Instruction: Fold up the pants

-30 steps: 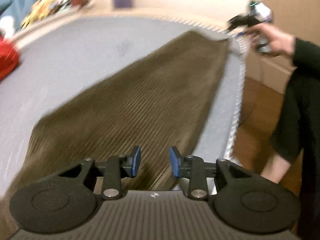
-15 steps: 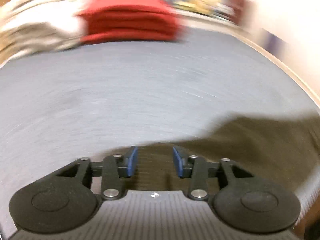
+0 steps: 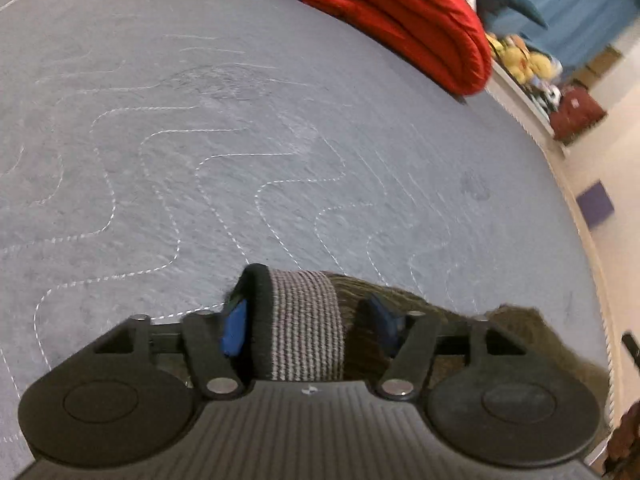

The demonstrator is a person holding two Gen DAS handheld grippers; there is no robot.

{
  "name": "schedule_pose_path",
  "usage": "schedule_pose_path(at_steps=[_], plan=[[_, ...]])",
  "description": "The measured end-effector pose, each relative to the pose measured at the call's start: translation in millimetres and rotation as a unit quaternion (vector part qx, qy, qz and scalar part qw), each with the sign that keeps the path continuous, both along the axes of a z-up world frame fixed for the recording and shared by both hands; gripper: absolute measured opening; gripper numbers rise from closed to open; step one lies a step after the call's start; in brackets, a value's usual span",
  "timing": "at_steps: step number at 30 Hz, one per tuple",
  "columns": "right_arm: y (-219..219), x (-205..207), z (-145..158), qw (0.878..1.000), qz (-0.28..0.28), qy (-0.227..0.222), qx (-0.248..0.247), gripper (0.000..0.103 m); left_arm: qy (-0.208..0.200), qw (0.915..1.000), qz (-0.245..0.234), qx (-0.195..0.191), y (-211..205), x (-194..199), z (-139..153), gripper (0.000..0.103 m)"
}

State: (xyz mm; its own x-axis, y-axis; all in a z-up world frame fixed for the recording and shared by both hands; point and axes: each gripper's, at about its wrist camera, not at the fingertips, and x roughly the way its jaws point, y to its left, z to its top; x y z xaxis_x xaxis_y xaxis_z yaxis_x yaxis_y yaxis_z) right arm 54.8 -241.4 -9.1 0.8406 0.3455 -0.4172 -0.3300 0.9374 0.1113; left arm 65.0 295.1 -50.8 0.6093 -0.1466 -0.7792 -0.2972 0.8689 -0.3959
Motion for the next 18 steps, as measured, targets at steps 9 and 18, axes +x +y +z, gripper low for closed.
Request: schedule_pose_path(at_steps=[9, 18], plan=[[22, 5, -6, 1.000, 0.017, 0.007, -0.014, 0.059, -0.057, 0.9983, 0.009, 0.009, -11, -56, 40, 0.024], [21, 23, -27, 0.997, 0.001, 0.079, -0.012, 0.059, -0.072, 0.9835, 0.006, 0.166, -29, -81, 61, 0.042]])
